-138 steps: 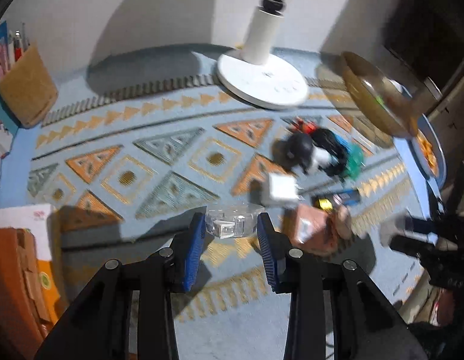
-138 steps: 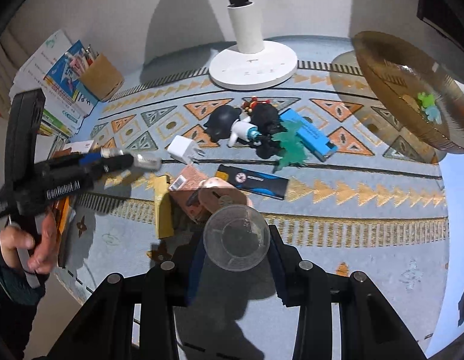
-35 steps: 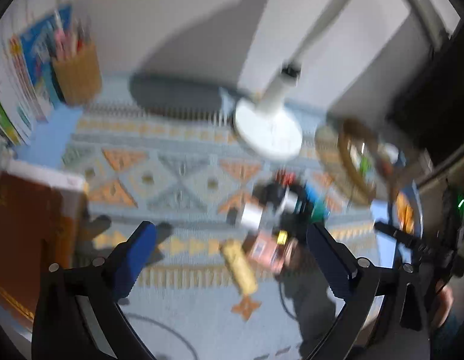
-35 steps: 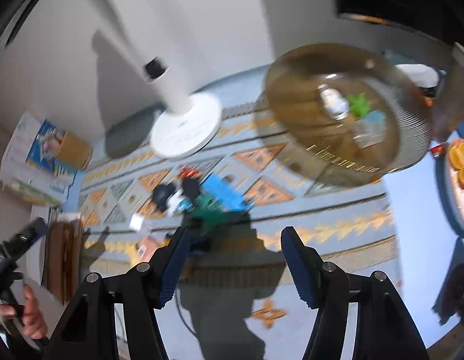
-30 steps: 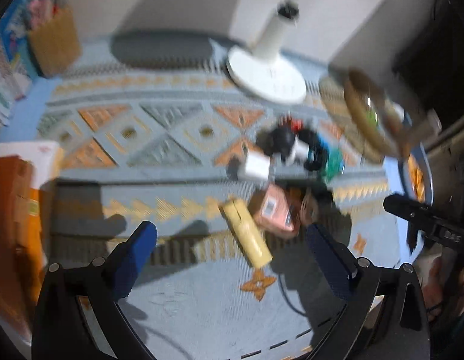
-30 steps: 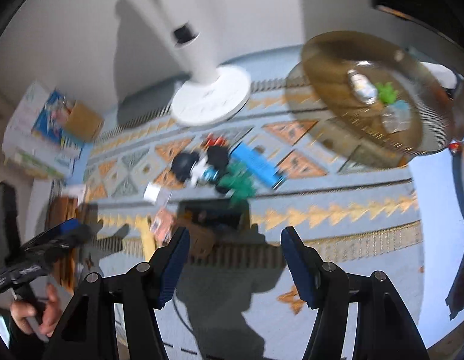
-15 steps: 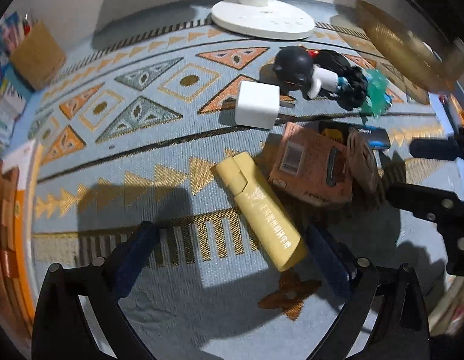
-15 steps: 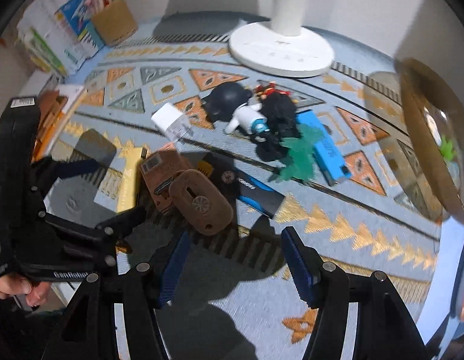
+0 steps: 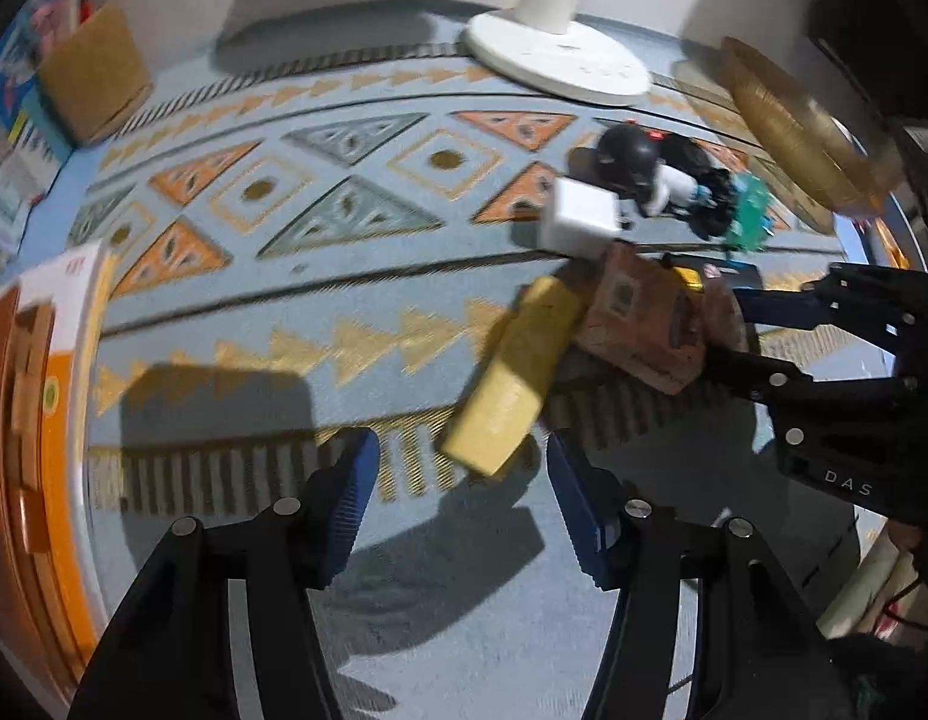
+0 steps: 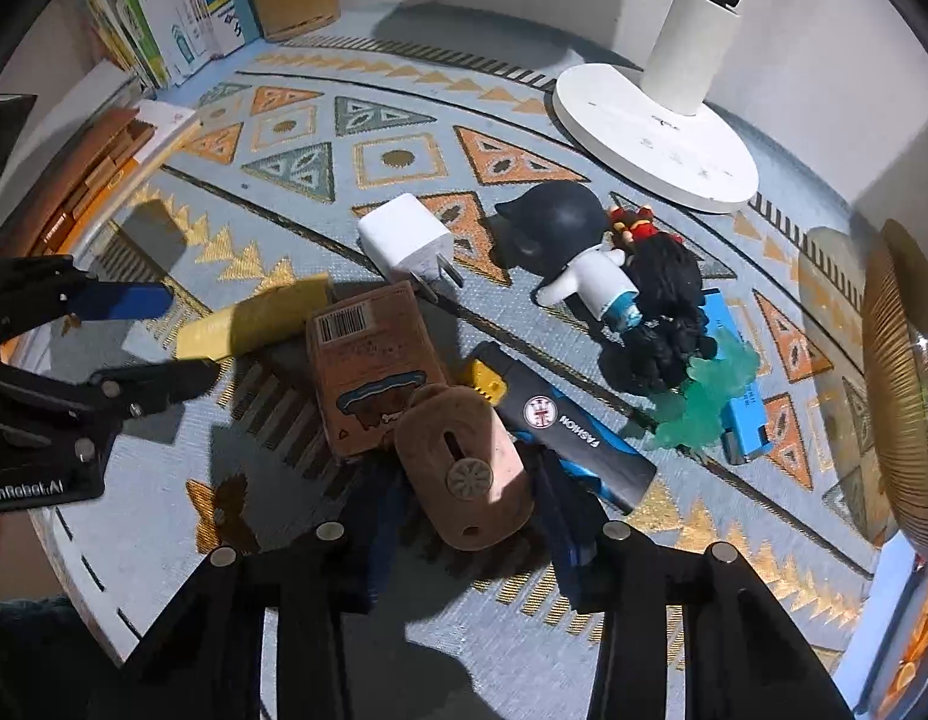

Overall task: Organize rigid objects
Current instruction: 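Grasp the yellow block with the left tool while the right tool grasps the pink keychain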

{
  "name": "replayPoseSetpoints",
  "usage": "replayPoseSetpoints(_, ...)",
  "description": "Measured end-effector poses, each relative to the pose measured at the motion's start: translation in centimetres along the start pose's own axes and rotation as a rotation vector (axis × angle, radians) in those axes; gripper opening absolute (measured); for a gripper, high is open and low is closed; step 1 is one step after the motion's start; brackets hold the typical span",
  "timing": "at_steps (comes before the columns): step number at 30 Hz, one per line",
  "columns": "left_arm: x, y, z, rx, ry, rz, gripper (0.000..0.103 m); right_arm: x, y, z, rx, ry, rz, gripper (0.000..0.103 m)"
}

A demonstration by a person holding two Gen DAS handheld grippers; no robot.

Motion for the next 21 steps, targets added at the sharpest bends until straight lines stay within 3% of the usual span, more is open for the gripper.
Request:
replayPoseSetpoints(5, 1.4, 1.7, 1.4, 0.103, 0.029, -0.009, 0.056, -1.5, -0.9, 1.7, 0.188, 0.100, 0.000, 0.040)
replayPoseSetpoints(7, 1.7, 2.6, 2.0, 0.153, 0.050, 0.002, 0.041, -2.4, -1.7, 3.3, 0.270, 0.094, 0.002, 0.040)
replayPoseSetpoints(8, 1.6, 3.0, 2.3, 0.163, 0.033, 0.009, 0.023, -3.0, -2.3, 4.6, 0.319, 0.075, 0.007, 0.040)
replayPoseSetpoints(15, 0.8, 2.5, -0.2, 0.058, 0.006, 0.014, 0.022, -3.6, -6.9, 12.8, 0.640, -0.049, -0.031, 0.040)
replayPoseSetpoints(21, 0.8, 1.4, -2.0, 0.014, 0.009, -0.006, 0.022, -3.8, -8.6, 13.9, 0.717, -0.003, -0.011, 0.043)
Point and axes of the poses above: each gripper's, at about its wrist camera, not at the fingertips, and x roughly the way its jaws point, z to its right, y to its top, the point moved 10 cm from there along x, roughly the way its jaws point, and after that the axes turned 9 degrees about x, right-handed, at the moved point
